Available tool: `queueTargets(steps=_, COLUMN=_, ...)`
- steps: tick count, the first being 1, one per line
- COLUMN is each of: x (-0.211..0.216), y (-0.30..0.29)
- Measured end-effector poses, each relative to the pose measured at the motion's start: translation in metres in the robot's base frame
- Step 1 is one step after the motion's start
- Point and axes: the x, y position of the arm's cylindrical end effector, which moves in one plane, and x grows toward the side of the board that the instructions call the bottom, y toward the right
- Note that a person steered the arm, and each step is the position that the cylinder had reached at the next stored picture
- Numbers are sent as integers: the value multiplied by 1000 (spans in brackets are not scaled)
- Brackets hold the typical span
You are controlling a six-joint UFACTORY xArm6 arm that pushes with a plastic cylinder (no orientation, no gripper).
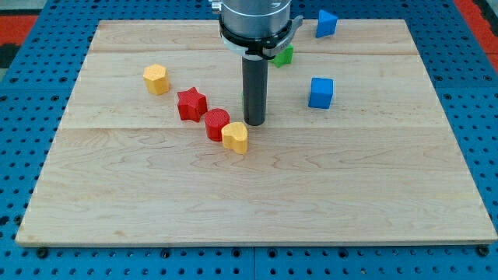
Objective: Move the green circle slightly down and up
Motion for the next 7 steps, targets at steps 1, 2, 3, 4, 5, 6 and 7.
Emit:
queueTargets(steps=1, x=-11, y=-32)
queueTargets(steps=2, x=-33, y=-52)
queueTargets(steps=3, x=-54, y=-43)
queueTargets(steps=4, x=-60, y=-27)
queueTargets(steps=5, x=-30, y=21)
queueTargets(steps=6, x=-17, y=58)
queueTargets(steps=7, x=-32, y=55)
